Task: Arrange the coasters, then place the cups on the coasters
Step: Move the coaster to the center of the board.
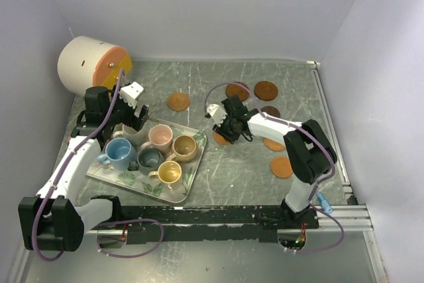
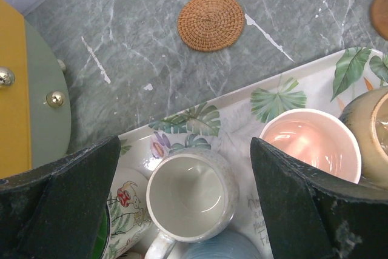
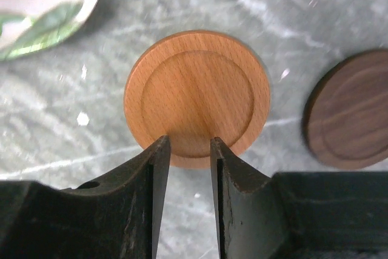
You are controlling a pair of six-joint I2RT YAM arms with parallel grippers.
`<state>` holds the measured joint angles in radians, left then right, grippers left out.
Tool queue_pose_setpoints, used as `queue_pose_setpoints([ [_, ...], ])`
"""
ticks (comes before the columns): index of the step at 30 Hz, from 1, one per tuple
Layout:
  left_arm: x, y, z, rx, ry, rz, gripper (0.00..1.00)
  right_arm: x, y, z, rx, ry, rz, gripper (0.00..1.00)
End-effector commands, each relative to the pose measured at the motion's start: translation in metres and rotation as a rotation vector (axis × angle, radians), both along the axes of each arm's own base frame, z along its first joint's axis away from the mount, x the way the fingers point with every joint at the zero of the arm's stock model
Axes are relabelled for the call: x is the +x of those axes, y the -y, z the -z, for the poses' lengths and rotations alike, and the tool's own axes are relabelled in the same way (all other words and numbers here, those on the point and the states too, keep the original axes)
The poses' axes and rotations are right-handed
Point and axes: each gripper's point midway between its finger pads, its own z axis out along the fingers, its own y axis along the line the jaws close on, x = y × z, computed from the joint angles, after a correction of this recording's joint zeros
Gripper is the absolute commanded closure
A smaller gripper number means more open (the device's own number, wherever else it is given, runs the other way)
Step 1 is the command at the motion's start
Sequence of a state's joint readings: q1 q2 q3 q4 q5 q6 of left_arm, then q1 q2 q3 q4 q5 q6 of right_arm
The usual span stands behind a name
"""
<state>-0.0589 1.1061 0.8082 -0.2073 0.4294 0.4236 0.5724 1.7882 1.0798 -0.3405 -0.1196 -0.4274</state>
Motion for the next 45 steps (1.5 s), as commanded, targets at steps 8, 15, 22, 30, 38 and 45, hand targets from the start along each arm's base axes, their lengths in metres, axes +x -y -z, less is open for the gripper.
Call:
queue_pose_setpoints([
  [8,0.001,0.003,-0.007,0.007,0.032,0.023,0.0,-0.128,0.08,0.028,-0.193,-0.289,-0.163,0.66],
  [15,0.001,0.004,-0.005,0.006,0.023,0.025,0.0,-0.163,0.1,0.037,-0.226,-0.357,-0.244,0.66],
  [22,0.0,0.003,-0.006,0.007,0.021,0.023,0.0,-0.179,0.107,0.034,-0.235,-0.411,-0.306,0.66],
  [30,0.002,0.003,-0.005,0.008,0.014,0.021,0.0,-0.194,0.104,0.026,-0.218,-0.5,-0.394,0.64],
  [38,0.003,0.001,-0.003,0.019,0.013,0.014,0.0,-0.189,0.099,0.012,-0.2,-0.476,-0.427,0.64],
  [45,0.003,0.0,-0.001,0.023,0.012,0.012,0.0,-0.161,0.079,-0.012,-0.115,-0.364,-0.392,0.63],
])
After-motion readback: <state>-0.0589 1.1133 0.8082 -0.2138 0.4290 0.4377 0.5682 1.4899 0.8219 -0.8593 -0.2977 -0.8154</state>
